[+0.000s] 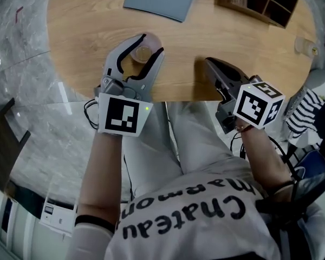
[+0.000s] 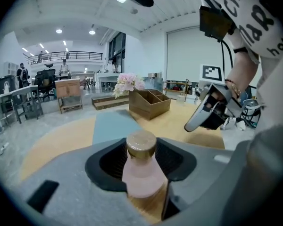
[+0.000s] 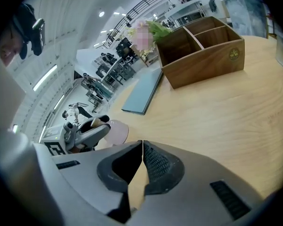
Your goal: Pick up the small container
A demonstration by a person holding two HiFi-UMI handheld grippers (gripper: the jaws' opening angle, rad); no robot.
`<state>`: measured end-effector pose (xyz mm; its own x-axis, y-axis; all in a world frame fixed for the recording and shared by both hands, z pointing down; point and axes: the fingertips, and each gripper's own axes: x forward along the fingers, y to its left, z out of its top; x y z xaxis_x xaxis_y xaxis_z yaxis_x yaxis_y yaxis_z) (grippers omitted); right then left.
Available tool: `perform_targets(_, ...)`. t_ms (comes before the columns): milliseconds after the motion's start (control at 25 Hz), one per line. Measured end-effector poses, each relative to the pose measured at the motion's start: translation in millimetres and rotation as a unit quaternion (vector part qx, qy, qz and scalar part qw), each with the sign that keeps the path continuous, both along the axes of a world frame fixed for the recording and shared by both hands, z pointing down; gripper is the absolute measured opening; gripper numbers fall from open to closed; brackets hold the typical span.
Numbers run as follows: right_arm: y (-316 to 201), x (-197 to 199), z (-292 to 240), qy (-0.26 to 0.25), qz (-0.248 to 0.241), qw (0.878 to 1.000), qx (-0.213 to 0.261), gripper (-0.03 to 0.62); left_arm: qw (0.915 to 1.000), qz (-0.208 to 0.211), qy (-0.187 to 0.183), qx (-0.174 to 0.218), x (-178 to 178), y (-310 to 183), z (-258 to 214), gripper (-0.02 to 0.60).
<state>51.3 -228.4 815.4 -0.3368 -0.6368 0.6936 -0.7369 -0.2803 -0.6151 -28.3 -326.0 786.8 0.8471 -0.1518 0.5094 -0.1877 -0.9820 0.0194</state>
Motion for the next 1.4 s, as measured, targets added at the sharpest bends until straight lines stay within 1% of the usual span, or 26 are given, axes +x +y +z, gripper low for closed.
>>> perform_targets(120,7,-4,-5,-0.007,-0.002,1.0,-0.017,0.014,0.9999,-0.014,0.005,-0.002,0,-1,0,0.178)
perform_targets(240,13,-9,-17,-0.021,-0.002,0.999,-0.027,0.014,0.9997,-0.022,-0.001,-0.009,0,-3,0,0.167)
perform_targets(360,16,-6,-33,-0.023,0.007,0.999,-0.033,0.014,0.9995,-0.022,-0.007,-0.019,2,-4,-1,0.146)
perform_targets(560,17,10,-69,-0.018,0.029,0.999,-0.03,0.014,0.9981,-0.001,-0.052,-0.032,0,0,2,0.14)
perform_targets(760,16,33,-103,-0.005,0.039,0.999,-0.013,0.014,0.9944,-0.008,-0.089,-0.056,1,-1,2,0.126)
perform_targets(880,19,43,-114,-0.009,0.055,0.998,-0.008,0.014,0.9912,-0.029,-0.105,-0.076,1,-4,2,0.121)
perform_targets(1000,17,47,-124,-0.026,0.071,0.997,0.004,0.014,0.9866,-0.068,-0.108,-0.101,-5,-4,2,0.12)
perform_targets(1080,13,49,-132,-0.033,0.075,0.997,0.013,0.014,0.9824,-0.091,-0.116,-0.115,-10,-3,2,0.119)
perform_targets(1200,9,55,-143,-0.024,0.072,0.997,0.023,0.014,0.9775,-0.109,-0.128,-0.127,-15,0,-1,0.118)
perform_targets(1400,5,59,-158,-0.021,0.065,0.997,0.031,0.014,0.9698,-0.136,-0.111,-0.169,-20,1,-16,0.12)
